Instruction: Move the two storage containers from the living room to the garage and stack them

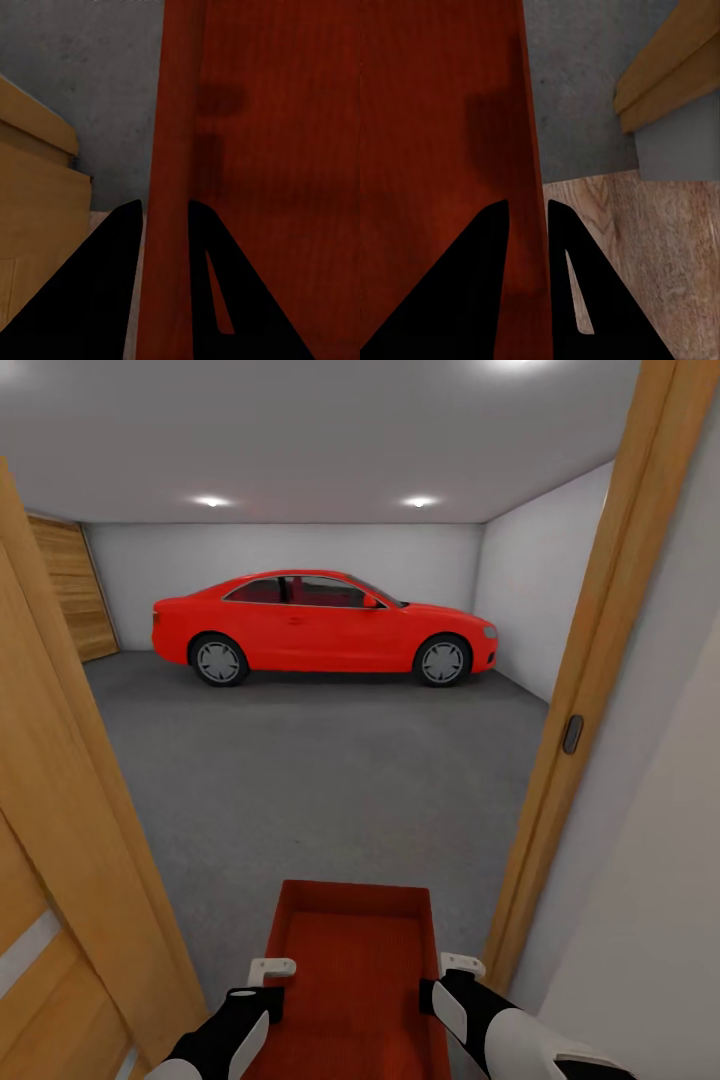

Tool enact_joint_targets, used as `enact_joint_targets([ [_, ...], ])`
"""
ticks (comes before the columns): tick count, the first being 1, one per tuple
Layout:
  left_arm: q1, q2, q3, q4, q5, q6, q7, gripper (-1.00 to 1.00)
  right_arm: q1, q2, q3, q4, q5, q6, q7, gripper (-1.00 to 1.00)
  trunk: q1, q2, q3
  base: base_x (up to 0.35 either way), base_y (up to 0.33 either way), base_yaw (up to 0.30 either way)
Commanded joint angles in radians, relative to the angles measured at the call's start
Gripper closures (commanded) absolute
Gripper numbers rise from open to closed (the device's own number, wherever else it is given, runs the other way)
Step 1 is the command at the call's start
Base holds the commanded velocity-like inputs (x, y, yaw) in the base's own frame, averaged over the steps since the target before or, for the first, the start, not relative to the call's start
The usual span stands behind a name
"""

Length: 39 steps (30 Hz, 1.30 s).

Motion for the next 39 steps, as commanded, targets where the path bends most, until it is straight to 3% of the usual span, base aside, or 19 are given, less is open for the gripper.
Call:
enact_joint_targets([
  [1, 0.000, 0.001, -0.022, -0.002, 0.031, 0.002, -0.003, 1.00, 0.000, 0.001, 0.019, -0.002, -0.025, 0.002, -0.005, 1.00, 0.000, -0.001, -0.001, 0.002, -0.001, 0.000],
  [15, 0.000, 0.001, -0.022, -0.002, 0.031, 0.002, -0.003, 1.00, 0.000, 0.001, 0.019, -0.002, -0.025, 0.002, -0.005, 1.00, 0.000, -0.001, -0.001, 0.023, 0.000, 0.000],
  [39, 0.000, 0.001, -0.022, -0.002, 0.031, 0.002, -0.003, 1.00, 0.000, 0.001, 0.019, -0.001, -0.025, 0.001, -0.005, 1.00, 0.000, -0.001, -0.001, 0.329, 0.013, 0.000],
])
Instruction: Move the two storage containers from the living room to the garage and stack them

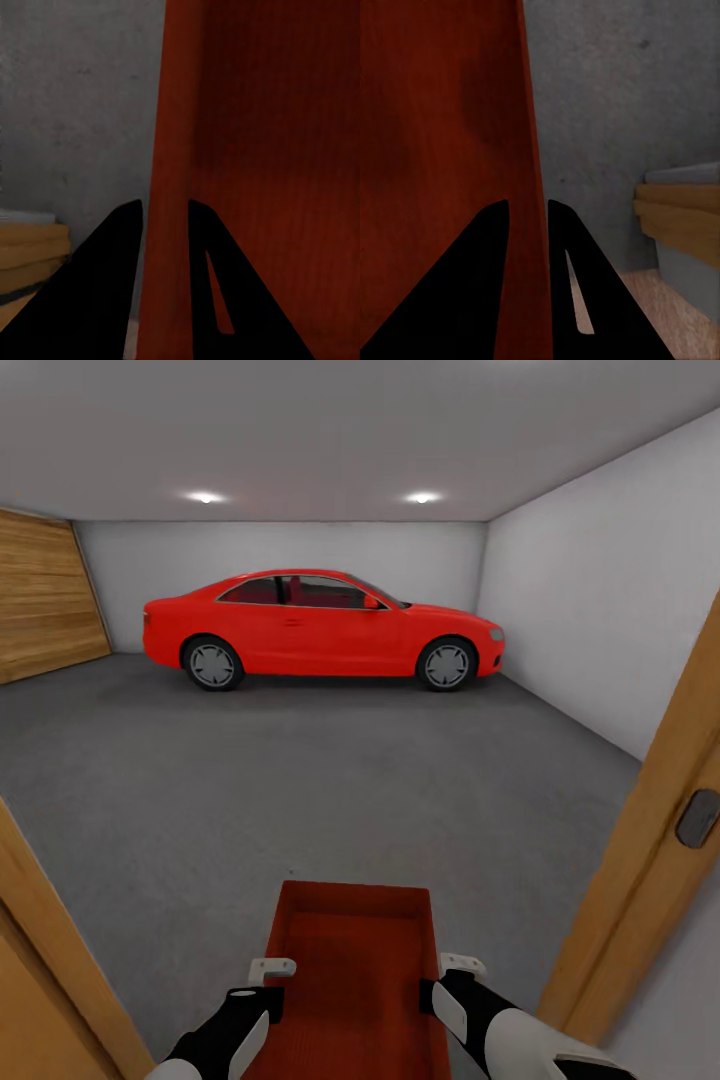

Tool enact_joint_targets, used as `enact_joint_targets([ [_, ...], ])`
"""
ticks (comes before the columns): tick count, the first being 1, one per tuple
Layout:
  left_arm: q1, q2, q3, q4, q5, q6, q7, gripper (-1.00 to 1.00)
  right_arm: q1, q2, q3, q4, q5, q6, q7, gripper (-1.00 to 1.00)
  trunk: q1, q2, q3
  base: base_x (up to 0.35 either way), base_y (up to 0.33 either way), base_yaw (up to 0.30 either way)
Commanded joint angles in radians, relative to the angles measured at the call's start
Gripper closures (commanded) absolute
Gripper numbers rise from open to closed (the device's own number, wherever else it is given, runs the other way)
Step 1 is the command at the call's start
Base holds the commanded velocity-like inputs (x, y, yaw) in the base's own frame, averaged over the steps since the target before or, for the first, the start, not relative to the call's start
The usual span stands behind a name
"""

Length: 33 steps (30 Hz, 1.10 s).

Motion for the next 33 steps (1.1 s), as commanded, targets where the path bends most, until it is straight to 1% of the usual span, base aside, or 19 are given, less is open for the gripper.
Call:
enact_joint_targets([
  [1, 0.000, 0.001, -0.022, -0.002, 0.030, 0.002, -0.003, 1.00, 0.000, 0.001, 0.019, -0.002, -0.025, 0.002, -0.005, 1.00, 0.001, 0.000, -0.001, 0.341, 0.120, 0.000],
  [23, 0.000, 0.001, -0.022, -0.002, 0.030, 0.002, -0.003, 1.00, 0.000, 0.001, 0.019, -0.002, -0.025, 0.002, -0.005, 1.00, 0.001, 0.000, -0.001, 0.341, 0.130, 0.000],
  [33, 0.000, 0.001, -0.022, -0.002, 0.030, 0.002, -0.003, 1.00, 0.000, 0.001, 0.019, -0.001, -0.025, 0.002, -0.005, 1.00, 0.001, 0.000, -0.001, 0.341, 0.011, 0.000],
])
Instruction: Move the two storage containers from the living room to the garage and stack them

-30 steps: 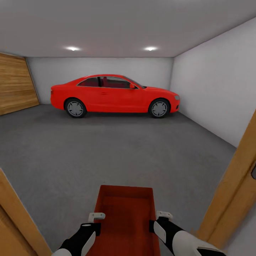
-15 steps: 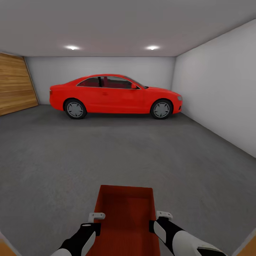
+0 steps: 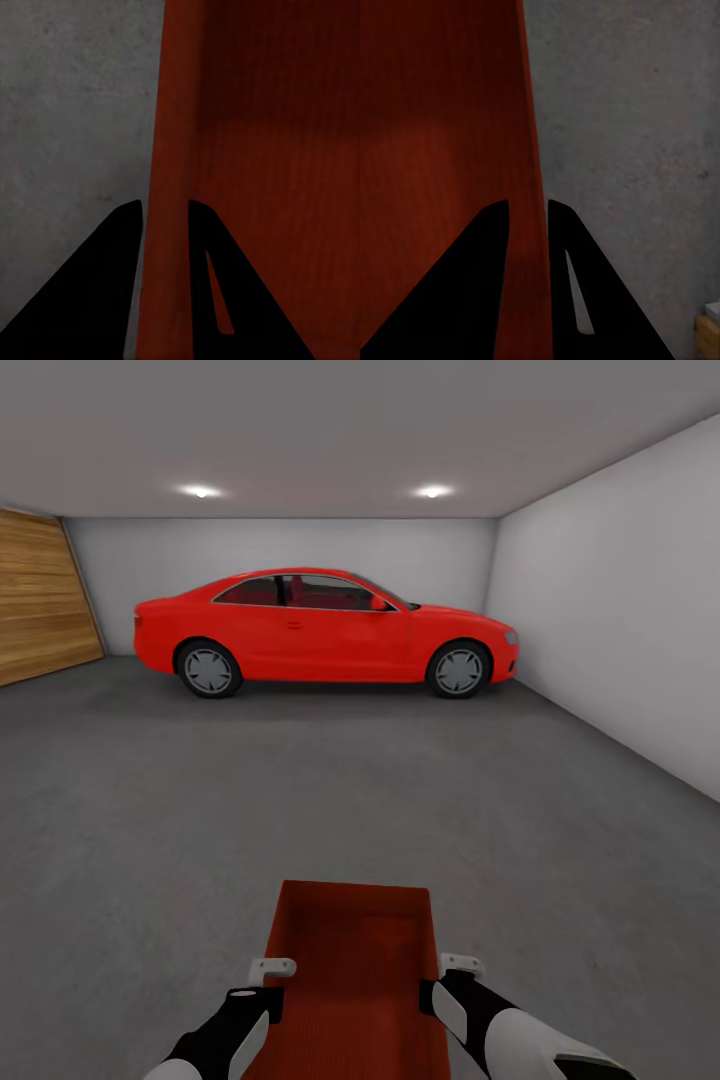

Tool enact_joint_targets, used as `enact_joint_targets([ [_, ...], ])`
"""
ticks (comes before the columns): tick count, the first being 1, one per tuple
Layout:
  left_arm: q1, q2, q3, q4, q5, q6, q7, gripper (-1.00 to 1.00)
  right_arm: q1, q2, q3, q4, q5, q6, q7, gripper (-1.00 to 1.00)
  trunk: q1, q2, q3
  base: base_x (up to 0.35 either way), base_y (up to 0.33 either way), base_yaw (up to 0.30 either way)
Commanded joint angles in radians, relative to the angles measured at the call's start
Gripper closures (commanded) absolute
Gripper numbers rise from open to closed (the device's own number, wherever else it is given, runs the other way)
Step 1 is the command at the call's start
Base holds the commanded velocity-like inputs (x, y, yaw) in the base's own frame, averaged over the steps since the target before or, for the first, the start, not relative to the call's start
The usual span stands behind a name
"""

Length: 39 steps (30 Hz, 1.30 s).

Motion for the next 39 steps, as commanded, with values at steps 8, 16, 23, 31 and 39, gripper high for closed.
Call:
enact_joint_targets([
  [8, 0.000, 0.001, -0.022, -0.002, 0.030, 0.002, -0.003, 1.00, 0.000, 0.001, 0.019, -0.002, -0.025, 0.002, -0.005, 1.00, 0.001, 0.000, -0.001, 0.341, 0.000, 0.000],
  [16, 0.000, 0.001, -0.022, -0.002, 0.030, 0.002, -0.003, 1.00, 0.000, 0.001, 0.019, -0.001, -0.025, 0.002, -0.005, 1.00, 0.001, 0.000, -0.001, 0.341, 0.000, 0.000],
  [23, 0.000, 0.001, -0.022, -0.002, 0.030, 0.002, -0.003, 1.00, 0.000, 0.001, 0.019, -0.002, -0.025, 0.002, -0.005, 1.00, 0.001, 0.000, -0.001, 0.341, 0.000, 0.000],
  [31, 0.000, 0.001, -0.022, -0.002, 0.030, 0.002, -0.003, 1.00, 0.000, 0.001, 0.019, -0.001, -0.025, 0.002, -0.005, 1.00, 0.001, 0.000, -0.001, 0.341, 0.000, 0.000],
  [39, 0.000, 0.001, -0.022, -0.002, 0.030, 0.002, -0.003, 1.00, 0.000, 0.001, 0.019, -0.002, -0.025, 0.002, -0.005, 1.00, 0.001, 0.000, -0.001, 0.341, 0.000, 0.000],
])
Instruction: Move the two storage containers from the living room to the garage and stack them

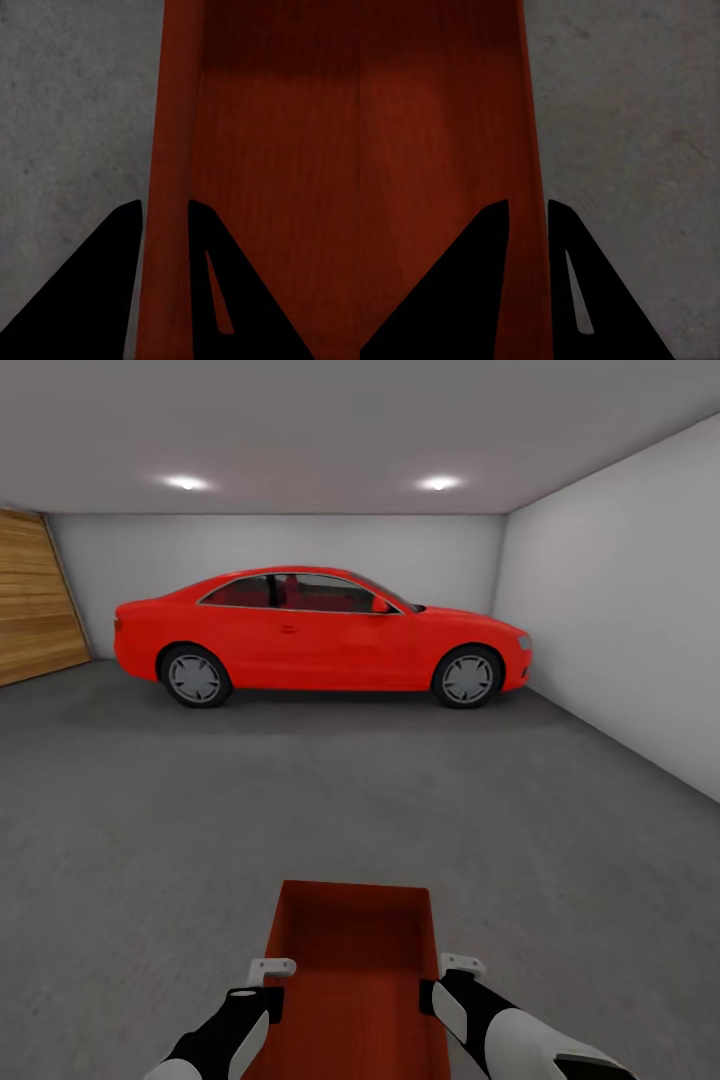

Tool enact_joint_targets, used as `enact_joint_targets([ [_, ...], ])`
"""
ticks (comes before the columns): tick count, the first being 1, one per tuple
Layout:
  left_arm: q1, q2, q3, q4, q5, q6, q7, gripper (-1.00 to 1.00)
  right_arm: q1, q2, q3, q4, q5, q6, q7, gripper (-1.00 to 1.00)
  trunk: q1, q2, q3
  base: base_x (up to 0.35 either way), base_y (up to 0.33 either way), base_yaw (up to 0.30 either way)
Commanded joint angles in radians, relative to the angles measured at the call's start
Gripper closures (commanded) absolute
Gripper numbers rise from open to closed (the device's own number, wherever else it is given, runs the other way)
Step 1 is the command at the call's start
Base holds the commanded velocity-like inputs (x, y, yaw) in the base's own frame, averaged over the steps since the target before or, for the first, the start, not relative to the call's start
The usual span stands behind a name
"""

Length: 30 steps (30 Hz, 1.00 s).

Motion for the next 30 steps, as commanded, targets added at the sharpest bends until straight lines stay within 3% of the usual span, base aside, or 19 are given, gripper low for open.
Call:
enact_joint_targets([
  [1, 0.000, 0.001, -0.022, -0.002, 0.030, 0.002, -0.003, 1.00, 0.000, 0.001, 0.019, -0.001, -0.025, 0.002, -0.005, 1.00, 0.001, 0.000, -0.001, 0.341, 0.000, 0.000],
  [30, 0.000, 0.001, -0.023, -0.002, 0.030, 0.002, -0.003, 1.00, 0.000, 0.001, 0.019, -0.002, -0.025, 0.002, -0.005, 1.00, 0.001, 0.000, -0.001, 0.341, 0.000, 0.000],
])
